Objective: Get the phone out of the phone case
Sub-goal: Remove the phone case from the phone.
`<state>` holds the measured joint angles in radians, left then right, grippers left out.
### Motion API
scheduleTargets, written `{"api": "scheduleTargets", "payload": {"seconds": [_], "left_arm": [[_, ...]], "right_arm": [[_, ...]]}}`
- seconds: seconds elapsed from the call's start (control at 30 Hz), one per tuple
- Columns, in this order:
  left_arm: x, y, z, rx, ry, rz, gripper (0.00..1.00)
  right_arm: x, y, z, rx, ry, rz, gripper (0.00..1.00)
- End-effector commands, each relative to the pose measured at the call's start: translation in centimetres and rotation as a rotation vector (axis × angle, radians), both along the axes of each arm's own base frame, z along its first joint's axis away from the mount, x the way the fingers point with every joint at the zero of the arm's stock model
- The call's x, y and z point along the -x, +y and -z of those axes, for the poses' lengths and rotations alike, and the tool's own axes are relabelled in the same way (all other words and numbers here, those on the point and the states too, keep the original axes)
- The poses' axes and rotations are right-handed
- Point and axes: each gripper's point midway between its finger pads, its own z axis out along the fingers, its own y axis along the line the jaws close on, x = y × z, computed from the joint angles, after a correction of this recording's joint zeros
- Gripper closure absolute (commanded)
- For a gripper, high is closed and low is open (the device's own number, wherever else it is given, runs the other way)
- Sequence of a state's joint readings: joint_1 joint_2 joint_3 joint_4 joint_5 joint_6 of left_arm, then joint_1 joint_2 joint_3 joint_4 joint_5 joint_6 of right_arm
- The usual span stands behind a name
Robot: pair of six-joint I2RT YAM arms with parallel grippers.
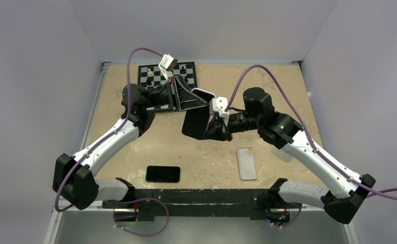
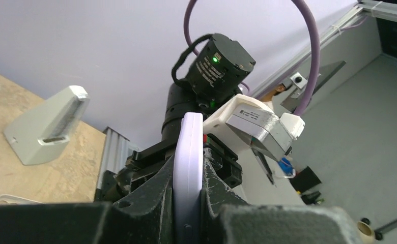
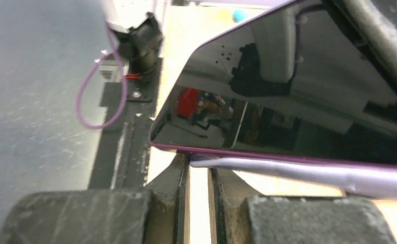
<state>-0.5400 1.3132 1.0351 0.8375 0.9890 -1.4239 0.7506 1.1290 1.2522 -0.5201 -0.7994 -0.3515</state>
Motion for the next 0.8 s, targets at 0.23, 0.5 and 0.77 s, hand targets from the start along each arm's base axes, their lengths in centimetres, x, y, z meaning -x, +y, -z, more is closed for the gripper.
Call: {"api": "scheduleTargets", "payload": {"seconds": [0.23,0.5,0.77], "left_arm": [[-3.0,3.2,0.3,-0.052,-0.109,-0.506,1.0],[-5.9,7.8,-1.3,0.086,-0.33,-0.877,1.0],[-5.0,10.7,-2.1,0.408,-0.35,-0.833,1.0]], "right_arm": [[-8.7,-4.7,-5.8,-0.442,-0.071,0.696,0.43],[-5.3,-2.5,-2.0,-0.533,0.223,0.538,0.18],[-3.8,2.7,-2.5,-0.638,0.392,0.226,0.32]]}}
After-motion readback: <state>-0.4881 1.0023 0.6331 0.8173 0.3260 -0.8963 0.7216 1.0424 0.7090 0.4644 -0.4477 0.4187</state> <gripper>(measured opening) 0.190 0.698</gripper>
